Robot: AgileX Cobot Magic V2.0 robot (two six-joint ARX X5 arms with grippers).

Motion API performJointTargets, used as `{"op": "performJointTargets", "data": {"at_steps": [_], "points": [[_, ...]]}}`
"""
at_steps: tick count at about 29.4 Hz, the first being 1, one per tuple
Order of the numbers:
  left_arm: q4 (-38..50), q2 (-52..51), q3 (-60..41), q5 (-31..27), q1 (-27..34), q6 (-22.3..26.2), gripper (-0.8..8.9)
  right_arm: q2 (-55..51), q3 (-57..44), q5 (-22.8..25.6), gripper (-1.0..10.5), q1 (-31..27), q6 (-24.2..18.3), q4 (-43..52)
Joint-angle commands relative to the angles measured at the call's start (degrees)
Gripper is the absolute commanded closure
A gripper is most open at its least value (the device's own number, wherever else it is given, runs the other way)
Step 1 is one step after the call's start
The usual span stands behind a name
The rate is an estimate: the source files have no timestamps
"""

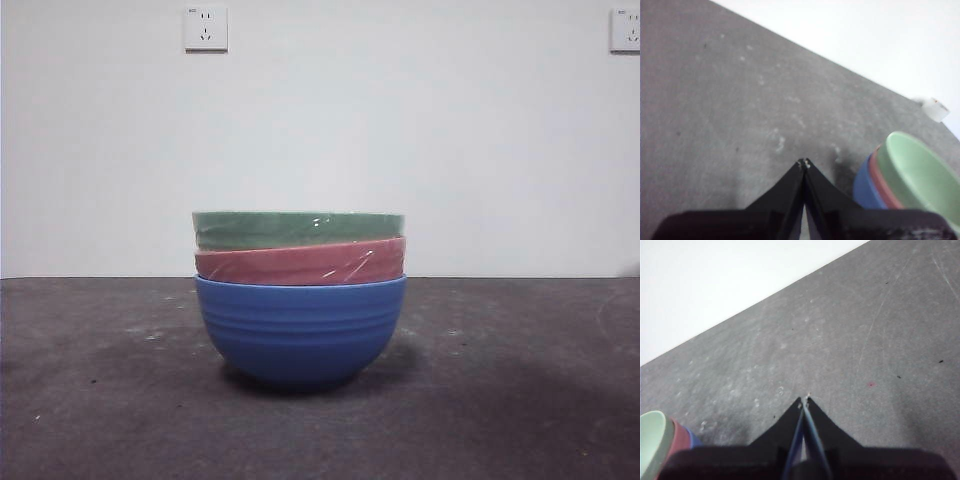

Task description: Pick up the green bowl on the top,put the green bowl on the left,pick up the red bowl in the middle,put the red bowl on the right

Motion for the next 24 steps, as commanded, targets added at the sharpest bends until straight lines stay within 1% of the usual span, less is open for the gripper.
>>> {"op": "performJointTargets", "data": {"at_steps": [1,4,7,11,15,19,21,22,23,24], "points": [[-0.4,4.0,4.1,0.2,0.0,0.7,8.20,4.2,4.8,-0.2,9.6,0.1,-1.6,-1.9],[-0.4,8.7,8.9,1.4,0.0,2.7,8.20,9.3,10.3,-2.3,9.6,0.1,-4.8,-3.9],[-1.7,14.4,14.2,2.9,0.0,5.7,8.20,14.7,15.6,-5.9,9.6,0.1,-7.7,-5.3],[-5.0,22.6,21.3,8.7,0.0,11.5,8.20,21.7,22.3,-12.3,9.5,0.0,-12.3,-8.0],[-11.0,31.8,28.8,15.6,0.0,16.3,8.20,28.5,28.5,-19.4,9.5,0.0,-17.7,-11.6],[-15.5,38.3,34.1,18.0,-0.7,19.1,8.18,32.9,31.8,-23.9,9.5,0.1,-20.3,-12.6],[-16.3,40.2,35.8,18.0,-1.4,20.0,8.11,34.2,32.6,-24.3,9.4,0.1,-20.6,-12.6],[-16.4,40.9,36.4,17.8,-1.9,20.0,8.02,34.7,32.9,-24.2,9.0,0.1,-20.6,-12.6],[-16.2,41.4,36.8,17.6,-2.3,19.9,7.64,35.1,33.0,-24.0,8.4,0.1,-20.6,-12.6],[-15.9,41.8,37.1,17.2,-3.0,19.8,6.74,35.5,33.2,-24.0,7.7,0.1,-20.5,-12.6]]}}
